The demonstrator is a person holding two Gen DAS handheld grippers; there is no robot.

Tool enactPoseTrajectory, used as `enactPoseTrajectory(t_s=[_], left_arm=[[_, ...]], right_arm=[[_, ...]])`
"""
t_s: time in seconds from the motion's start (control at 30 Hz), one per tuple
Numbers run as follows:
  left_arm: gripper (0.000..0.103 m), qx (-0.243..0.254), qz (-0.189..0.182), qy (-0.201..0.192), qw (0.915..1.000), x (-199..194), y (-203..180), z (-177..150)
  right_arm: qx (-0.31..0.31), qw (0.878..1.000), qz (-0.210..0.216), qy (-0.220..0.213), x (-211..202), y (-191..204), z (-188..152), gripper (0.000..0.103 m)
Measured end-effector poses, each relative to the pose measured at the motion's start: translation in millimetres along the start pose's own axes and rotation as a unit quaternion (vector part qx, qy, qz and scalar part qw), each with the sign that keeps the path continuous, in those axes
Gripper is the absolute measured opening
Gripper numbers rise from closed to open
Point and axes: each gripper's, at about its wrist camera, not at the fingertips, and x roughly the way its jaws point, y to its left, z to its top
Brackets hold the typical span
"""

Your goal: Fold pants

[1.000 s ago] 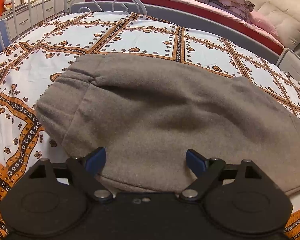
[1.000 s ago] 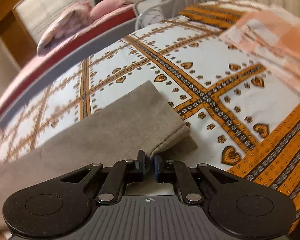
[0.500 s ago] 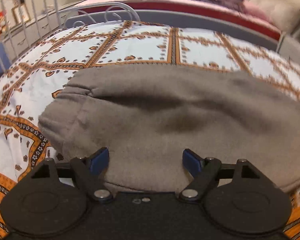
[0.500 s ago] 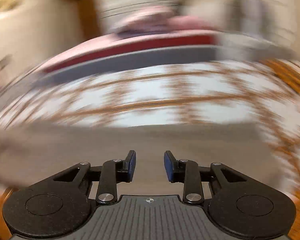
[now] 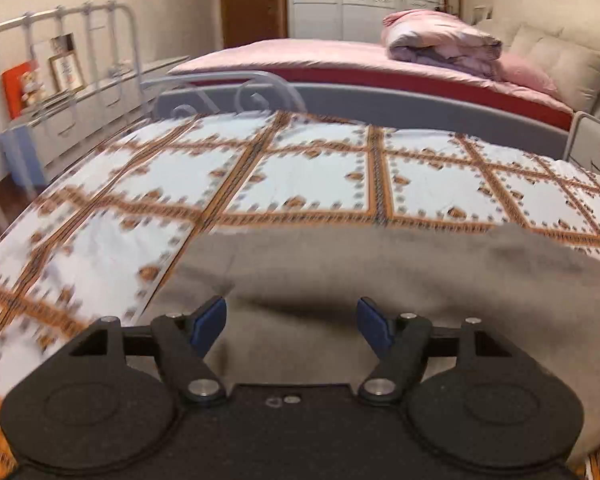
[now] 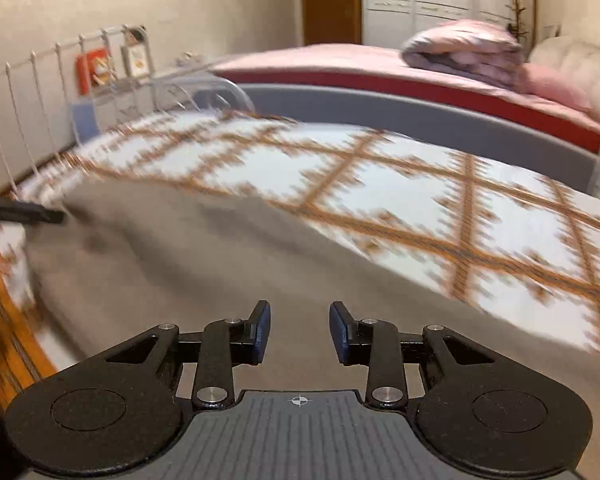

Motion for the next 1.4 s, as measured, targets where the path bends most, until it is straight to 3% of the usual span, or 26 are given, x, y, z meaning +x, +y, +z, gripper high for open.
enactPoseTrajectory(t_s=[0.1,0.17,0.2,0.3,0.33,0.4,0.47,0.5,0.57,0.63,0.7,0.8,0.93,0.97,1.0,1.07,1.1,1.2,1.27,1.4], left_arm=[[0.069,0.022,-0.009,0.001,0.9997,23,-13,14],[0.075,0.039,-0.007,0.035,0.9986,47,-17,13],[0.076,0.050,-0.004,0.053,0.9974,59,-18,8],[0.078,0.073,-0.003,0.044,0.9963,61,-19,4],[0.072,0.067,-0.005,0.024,0.9974,53,-17,9],[0.071,0.063,-0.007,-0.002,0.9980,46,-13,16],[0.074,0.060,0.000,0.021,0.9980,60,-9,15],[0.077,0.061,0.004,0.043,0.9972,72,-7,10],[0.083,0.071,0.011,0.026,0.9971,77,-7,0],[0.083,0.064,0.013,0.015,0.9978,69,-6,3],[0.082,0.053,0.017,0.012,0.9984,58,-1,7],[0.083,0.031,0.015,0.001,0.9994,33,10,3],[0.083,-0.021,0.007,-0.015,0.9996,-5,36,-20],[0.083,-0.032,0.002,-0.021,0.9993,-10,42,-24],[0.083,-0.033,0.001,-0.019,0.9993,-12,45,-28],[0.085,-0.006,0.036,0.038,0.9986,6,42,-34],[0.087,0.003,0.043,0.064,0.9970,18,41,-40],[0.081,-0.055,0.027,0.058,0.9964,8,53,-34],[0.084,-0.058,0.036,0.033,0.9971,-8,49,-28],[0.091,-0.058,-0.014,0.017,0.9981,-24,28,-21]], right_arm=[[-0.008,0.999,0.034,-0.007,48,31,28,0.033],[-0.012,0.999,0.052,0.006,84,48,41,0.033],[-0.015,0.998,0.057,0.015,102,52,44,0.033],[-0.038,0.996,0.031,0.080,153,63,38,0.033],[-0.045,0.996,0.033,0.064,155,63,39,0.033],[-0.026,0.998,0.043,0.042,151,55,49,0.033],[-0.012,0.999,0.037,0.014,151,45,60,0.033],[-0.006,0.999,0.032,0.016,160,43,66,0.033],[-0.002,0.997,0.008,0.072,190,35,71,0.035],[-0.009,0.997,0.019,0.074,192,29,75,0.037],[-0.007,0.998,0.020,0.063,176,26,83,0.038],[0.021,0.999,0.028,0.011,128,3,81,0.038],[0.027,0.999,0.005,-0.020,57,-41,54,0.040],[0.031,0.999,-0.004,-0.025,39,-54,44,0.043],[0.033,0.999,-0.010,-0.027,21,-65,35,0.052],[0.034,0.999,-0.033,-0.012,-10,-91,10,0.065],[0.034,0.998,-0.045,-0.006,-24,-99,-1,0.065],[0.061,0.995,-0.081,0.014,-55,-131,-34,0.065],[0.106,0.988,-0.110,0.000,-86,-157,-48,0.065],[0.243,0.955,-0.159,-0.054,-149,-215,-77,0.065]])
